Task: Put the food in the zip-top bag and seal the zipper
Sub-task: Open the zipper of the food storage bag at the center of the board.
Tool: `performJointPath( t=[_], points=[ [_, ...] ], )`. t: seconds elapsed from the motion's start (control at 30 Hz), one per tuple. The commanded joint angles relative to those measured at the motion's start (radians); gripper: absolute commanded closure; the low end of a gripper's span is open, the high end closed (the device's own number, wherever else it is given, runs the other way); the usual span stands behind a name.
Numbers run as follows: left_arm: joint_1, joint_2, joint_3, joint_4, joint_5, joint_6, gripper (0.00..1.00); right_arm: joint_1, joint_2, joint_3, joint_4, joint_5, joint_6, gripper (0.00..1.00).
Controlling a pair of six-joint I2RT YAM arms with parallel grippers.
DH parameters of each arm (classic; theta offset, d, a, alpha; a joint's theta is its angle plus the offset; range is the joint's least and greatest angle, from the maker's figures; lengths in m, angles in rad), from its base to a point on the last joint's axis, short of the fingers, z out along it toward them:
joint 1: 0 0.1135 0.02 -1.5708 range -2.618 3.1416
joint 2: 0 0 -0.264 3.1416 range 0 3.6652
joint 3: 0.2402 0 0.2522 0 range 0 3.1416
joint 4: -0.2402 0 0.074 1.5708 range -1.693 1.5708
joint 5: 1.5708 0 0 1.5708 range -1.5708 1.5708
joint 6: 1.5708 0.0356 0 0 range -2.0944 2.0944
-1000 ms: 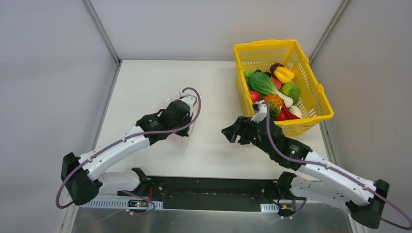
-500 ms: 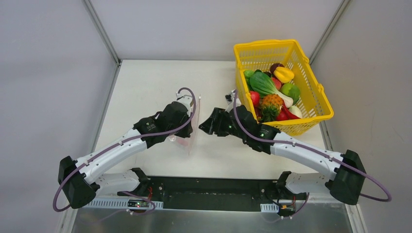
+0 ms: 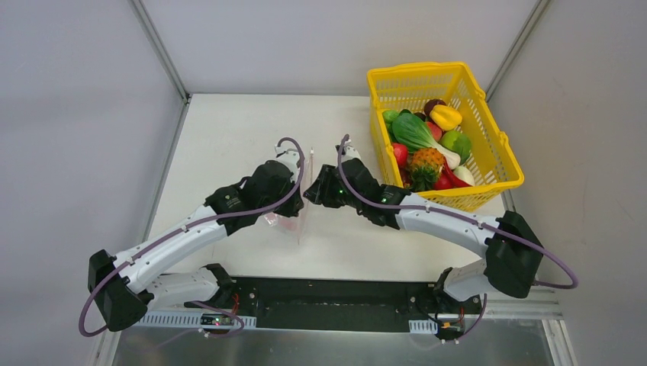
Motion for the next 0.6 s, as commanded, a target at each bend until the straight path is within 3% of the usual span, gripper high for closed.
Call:
performJointPath(
  t=[0.0,0.13,0.27,0.33,0.57],
  points=[
    [-0.013,-0.017,-0.008,0.018,0.012,0.005,1.00,-0.002,0.034,0.065,0.039,0.009,-0.010,0.62],
    [-0.014,-0.025,-0.012,0.007,-0.014,-0.002,1.00,-0.002,0.040,0.066,0.003,0.040,-0.022,0.71],
    [-0.013,-0.033,-0.016,-0.014,-0.053,-0.008,1.00,-0.003,0.021,0.043,-0.003,0.063,-0.035,0.97],
    [-0.014,-0.033,-0.021,-0.010,-0.058,-0.007,1.00,-0.002,0.015,0.039,-0.002,0.052,-0.034,1.00],
    [-0.026,-0.015,-0.062,0.063,-0.049,-0.032,0.60,-0.003,0.003,0.008,0.083,-0.018,0.066,1.00]
  ],
)
